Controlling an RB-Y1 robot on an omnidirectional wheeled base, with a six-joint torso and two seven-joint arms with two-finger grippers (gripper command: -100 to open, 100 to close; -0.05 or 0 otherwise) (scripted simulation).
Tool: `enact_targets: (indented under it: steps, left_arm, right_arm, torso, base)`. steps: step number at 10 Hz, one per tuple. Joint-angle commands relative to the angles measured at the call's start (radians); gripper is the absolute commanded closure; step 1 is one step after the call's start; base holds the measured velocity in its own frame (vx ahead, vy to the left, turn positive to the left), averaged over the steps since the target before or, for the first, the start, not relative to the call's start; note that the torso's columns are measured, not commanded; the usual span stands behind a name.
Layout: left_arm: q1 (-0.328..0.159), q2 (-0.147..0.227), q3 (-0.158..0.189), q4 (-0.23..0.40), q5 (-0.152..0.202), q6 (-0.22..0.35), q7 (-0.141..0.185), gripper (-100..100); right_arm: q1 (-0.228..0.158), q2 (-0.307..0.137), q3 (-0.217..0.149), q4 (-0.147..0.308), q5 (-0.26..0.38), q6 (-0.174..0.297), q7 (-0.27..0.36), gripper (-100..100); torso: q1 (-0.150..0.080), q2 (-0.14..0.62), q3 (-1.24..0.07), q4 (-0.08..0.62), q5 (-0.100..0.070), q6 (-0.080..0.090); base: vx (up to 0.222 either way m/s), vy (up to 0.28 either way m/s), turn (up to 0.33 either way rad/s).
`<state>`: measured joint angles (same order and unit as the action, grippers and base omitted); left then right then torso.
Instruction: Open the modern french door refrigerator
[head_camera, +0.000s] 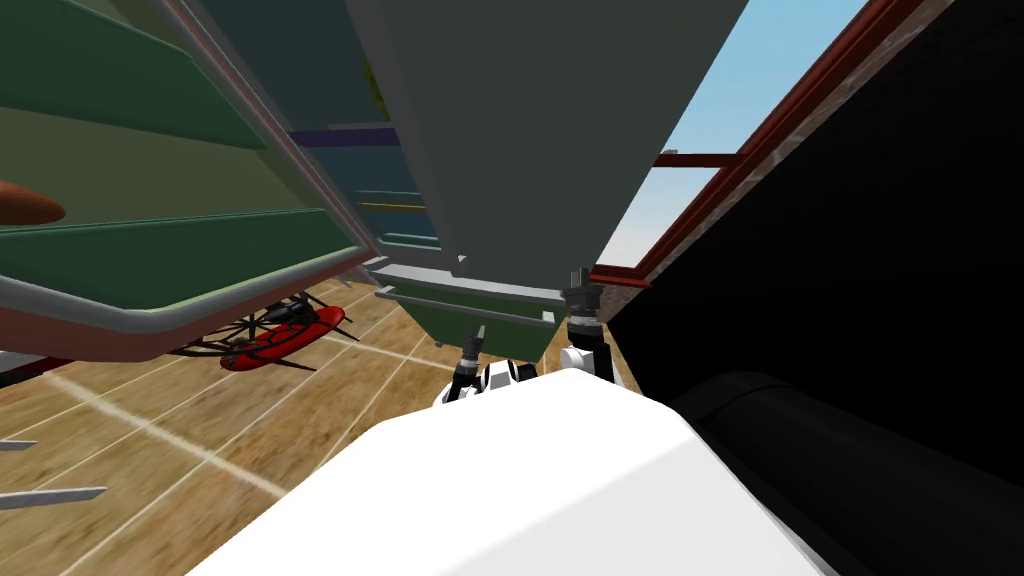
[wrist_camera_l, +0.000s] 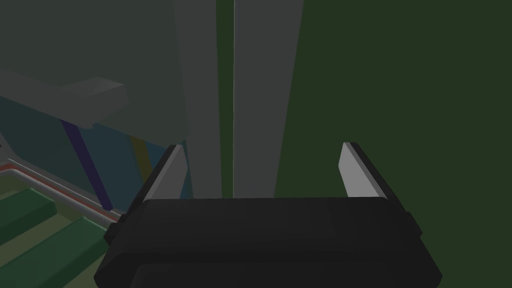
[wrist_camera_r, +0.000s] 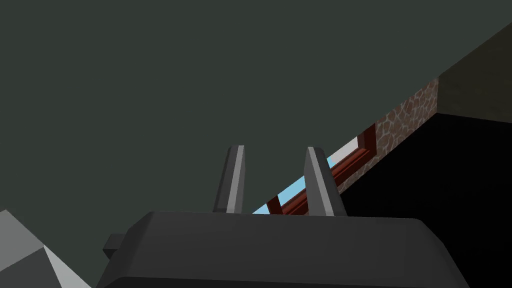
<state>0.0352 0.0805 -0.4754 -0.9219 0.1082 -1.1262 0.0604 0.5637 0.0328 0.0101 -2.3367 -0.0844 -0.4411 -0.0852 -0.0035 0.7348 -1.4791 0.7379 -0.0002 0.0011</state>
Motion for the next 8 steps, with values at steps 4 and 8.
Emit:
enact_targets:
  steps: [4, 8]
  left_arm:
    - [-0.061, -0.016, 0.158, 0.061, 0.000, 0.009, -0.008, -100]
    - [-0.098, -0.027, 0.262, 0.094, 0.001, 0.017, -0.013, -100]
  right_arm:
    - [0.000, 0.000, 0.000, 0.000, 0.000, 0.000, 0.000, 0]
    - [0.000, 0.000, 0.000, 0.000, 0.000, 0.000, 0.000, 0]
  torso:
    - [0.004, 0.003, 0.003, 0.000, 0.000, -0.001]
    - [0.003, 0.003, 0.003, 0.000, 0.000, -0.001]
  base:
    - [-0.074, 0.021, -0.186]
    - [-0.080, 0.020, -0.255]
